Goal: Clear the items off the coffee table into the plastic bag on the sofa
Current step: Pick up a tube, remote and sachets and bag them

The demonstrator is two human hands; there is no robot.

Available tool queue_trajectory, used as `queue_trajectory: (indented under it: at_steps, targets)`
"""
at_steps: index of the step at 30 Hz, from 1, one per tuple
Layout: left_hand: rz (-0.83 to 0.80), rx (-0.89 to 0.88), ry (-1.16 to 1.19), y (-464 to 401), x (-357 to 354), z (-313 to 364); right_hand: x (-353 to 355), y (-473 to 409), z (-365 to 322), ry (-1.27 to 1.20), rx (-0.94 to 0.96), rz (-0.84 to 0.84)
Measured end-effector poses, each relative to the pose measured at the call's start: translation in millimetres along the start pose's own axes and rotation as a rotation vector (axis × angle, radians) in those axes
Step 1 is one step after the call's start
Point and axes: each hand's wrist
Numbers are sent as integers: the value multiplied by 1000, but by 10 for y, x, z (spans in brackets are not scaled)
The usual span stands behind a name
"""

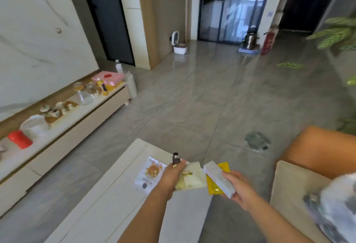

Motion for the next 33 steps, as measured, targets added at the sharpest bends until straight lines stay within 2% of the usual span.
queue_trajectory:
  at_steps: [10, 18, 27, 33]
  targets:
    - [-277, 50, -216, 71, -1634, 131, 1496, 429, -85, -293, 133, 458]
    - [-451, -2, -425, 39, -3273, 43, 2878, 452, -54, -382, 171, 684]
    - [-570, 29, -673, 2, -5028, -469, 4384, 256, 578, -528, 65, 960]
    - [-601, 99, -856, -35, -5843, -880, 4890, 88, 863, -706, -129, 1020]
Point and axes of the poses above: each hand's wrist, its own y-axis away from the middle knuckle, its own x-axis out of the back of the hand, z = x × y, and after that the axes turned 10 degrees about x, right-handed
